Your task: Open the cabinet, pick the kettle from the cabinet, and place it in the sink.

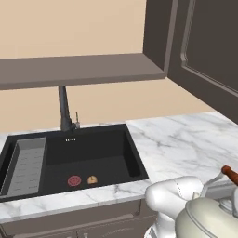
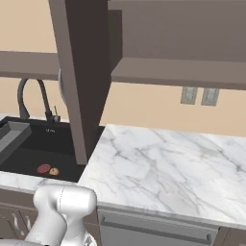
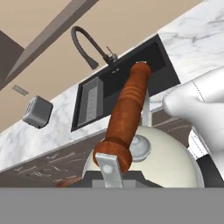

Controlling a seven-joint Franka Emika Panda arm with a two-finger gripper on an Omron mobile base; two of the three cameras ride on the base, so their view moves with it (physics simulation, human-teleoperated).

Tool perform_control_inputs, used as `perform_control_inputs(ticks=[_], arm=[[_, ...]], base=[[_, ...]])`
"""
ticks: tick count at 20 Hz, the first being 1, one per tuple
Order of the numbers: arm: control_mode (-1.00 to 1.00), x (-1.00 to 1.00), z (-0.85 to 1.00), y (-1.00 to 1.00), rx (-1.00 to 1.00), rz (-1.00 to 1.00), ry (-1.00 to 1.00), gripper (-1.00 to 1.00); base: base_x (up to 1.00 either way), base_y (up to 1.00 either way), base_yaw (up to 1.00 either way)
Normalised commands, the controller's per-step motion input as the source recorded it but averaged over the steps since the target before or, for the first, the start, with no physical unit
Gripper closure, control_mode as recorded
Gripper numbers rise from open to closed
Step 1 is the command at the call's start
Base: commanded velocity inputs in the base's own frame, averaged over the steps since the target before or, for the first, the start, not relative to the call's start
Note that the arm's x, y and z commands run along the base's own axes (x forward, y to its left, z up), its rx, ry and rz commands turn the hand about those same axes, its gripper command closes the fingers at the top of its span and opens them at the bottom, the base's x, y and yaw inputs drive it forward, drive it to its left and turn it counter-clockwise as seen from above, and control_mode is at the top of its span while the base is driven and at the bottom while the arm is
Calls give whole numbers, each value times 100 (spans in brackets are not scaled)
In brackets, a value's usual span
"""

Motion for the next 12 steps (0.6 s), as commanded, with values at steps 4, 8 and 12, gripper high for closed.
perform_control_inputs(ticks=[4,8,12], arm=[[100,0,0,0,0,0,0,100],[100,0,0,0,0,0,0,100],[100,0,0,0,0,0,0,100]], base=[[36,20,0],[16,25,0],[7,7,0]])
